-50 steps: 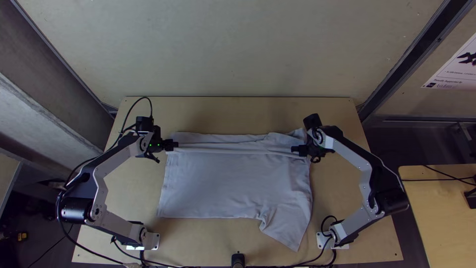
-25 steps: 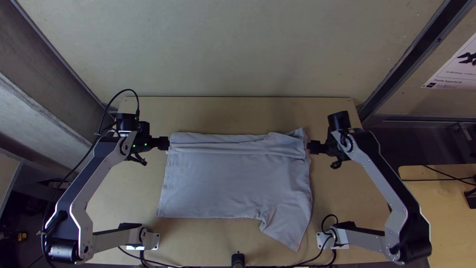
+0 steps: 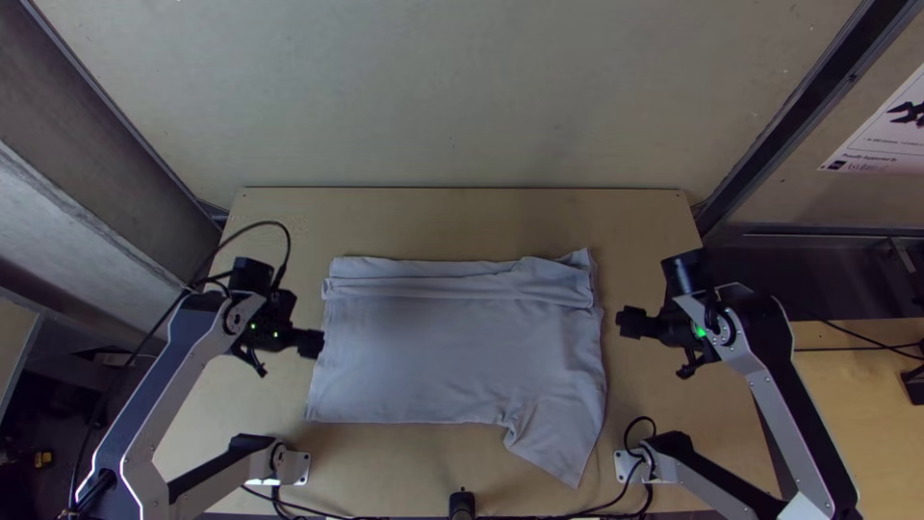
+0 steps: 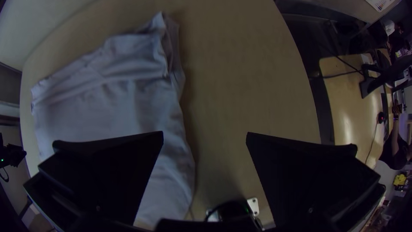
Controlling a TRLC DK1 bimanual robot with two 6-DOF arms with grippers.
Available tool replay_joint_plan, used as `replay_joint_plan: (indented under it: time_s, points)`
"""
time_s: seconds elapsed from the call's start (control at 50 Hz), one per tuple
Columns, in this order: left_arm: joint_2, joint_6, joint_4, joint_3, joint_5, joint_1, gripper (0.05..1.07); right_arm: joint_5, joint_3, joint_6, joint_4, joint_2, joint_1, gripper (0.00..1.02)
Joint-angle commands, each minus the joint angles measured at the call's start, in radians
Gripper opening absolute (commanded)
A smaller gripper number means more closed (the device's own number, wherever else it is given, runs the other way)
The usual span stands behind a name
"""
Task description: Fold the t-shirt
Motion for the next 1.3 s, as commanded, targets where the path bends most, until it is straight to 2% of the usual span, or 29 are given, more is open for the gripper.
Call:
replay_joint_plan:
  time_s: [0.0,0.08,0.18,0.46,0.5,0.6,0.92,1.04,1.1,1.16,1.28]
  points:
    - [-0.023,0.03,-0.048,-0.071,-0.025,-0.031,1.02,0.005,0.022,0.033,-0.064,0.0,0.03,0.88]
    - [-0.02,0.023,-0.086,-0.102,-0.033,-0.042,1.02,0.002,0.029,0.039,-0.108,-0.001,0.048,0.88]
    - [-0.019,0.001,-0.118,-0.143,-0.041,-0.088,1.02,-0.009,0.028,0.06,-0.116,-0.015,0.053,0.88]
    - [0.021,-0.003,-0.155,-0.217,-0.107,-0.194,1.01,-0.023,0.005,0.06,-0.125,-0.019,0.053,0.88]
    - [0.044,-0.003,-0.16,-0.218,-0.111,-0.194,1.01,-0.023,-0.001,0.06,-0.125,-0.019,0.052,0.88]
    - [0.093,-0.011,-0.171,-0.217,-0.118,-0.194,0.92,-0.03,-0.015,0.073,-0.125,-0.016,0.053,0.88]
    - [0.241,-0.027,-0.163,-0.212,-0.127,-0.2,0.92,-0.047,-0.047,0.074,-0.125,-0.015,0.055,0.88]
    - [0.299,-0.051,-0.16,-0.208,-0.153,-0.249,0.92,-0.047,-0.057,0.071,-0.123,-0.013,0.052,0.88]
    - [0.324,-0.068,-0.16,-0.209,-0.157,-0.286,0.78,-0.047,-0.061,0.07,-0.123,-0.013,0.052,0.88]
    - [0.356,-0.088,-0.149,-0.206,-0.157,-0.3,0.69,-0.047,-0.069,0.068,-0.123,-0.012,0.048,0.88]
    - [0.389,-0.117,-0.115,-0.208,-0.156,-0.337,0.67,-0.047,-0.109,0.064,-0.123,-0.015,0.048,0.88]
